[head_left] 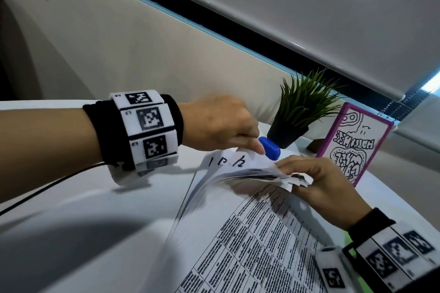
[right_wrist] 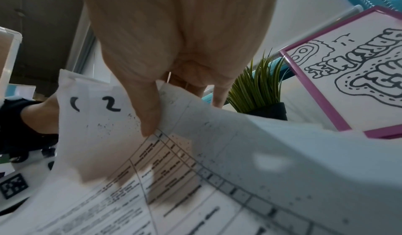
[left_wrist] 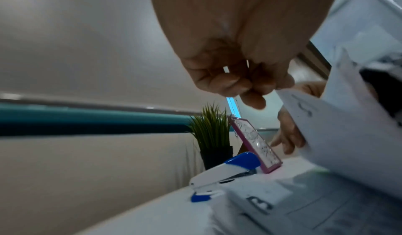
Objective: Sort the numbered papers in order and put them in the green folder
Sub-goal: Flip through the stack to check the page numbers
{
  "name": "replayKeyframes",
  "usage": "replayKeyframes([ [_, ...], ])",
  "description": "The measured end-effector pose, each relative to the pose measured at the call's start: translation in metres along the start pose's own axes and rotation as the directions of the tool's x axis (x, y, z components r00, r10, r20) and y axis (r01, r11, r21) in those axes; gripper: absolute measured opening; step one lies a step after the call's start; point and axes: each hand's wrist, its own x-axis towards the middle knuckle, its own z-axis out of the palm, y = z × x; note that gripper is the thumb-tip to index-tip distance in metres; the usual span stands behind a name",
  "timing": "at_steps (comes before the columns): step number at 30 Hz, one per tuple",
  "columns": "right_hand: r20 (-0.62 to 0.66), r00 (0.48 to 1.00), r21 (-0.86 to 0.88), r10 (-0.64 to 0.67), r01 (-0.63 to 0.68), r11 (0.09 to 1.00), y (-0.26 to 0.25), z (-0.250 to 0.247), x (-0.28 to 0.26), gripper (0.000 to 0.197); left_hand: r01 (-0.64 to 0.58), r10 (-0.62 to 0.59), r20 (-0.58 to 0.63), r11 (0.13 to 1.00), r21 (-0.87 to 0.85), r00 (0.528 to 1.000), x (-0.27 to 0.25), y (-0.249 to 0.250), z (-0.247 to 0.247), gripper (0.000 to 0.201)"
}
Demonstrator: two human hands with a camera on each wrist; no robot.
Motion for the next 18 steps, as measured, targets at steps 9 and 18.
replayKeyframes([
  [9, 0.019, 1.0, 0.051, -0.005, 0.004, 0.999, -0.001, -0.001, -0.013, 0.038, 0.554, -0.456, 0.317, 0.718, -0.421, 0.832, -0.008, -0.017, 0.001, 0.026],
  [18, 0.021, 0.999, 0.033, -0.027, 0.026, 0.999, 0.007, -0.001, -0.016, 0.055, 0.592, -0.45, 0.445, 0.763, -0.258, 0.774, -0.004, -0.009, 0.02, 0.019],
])
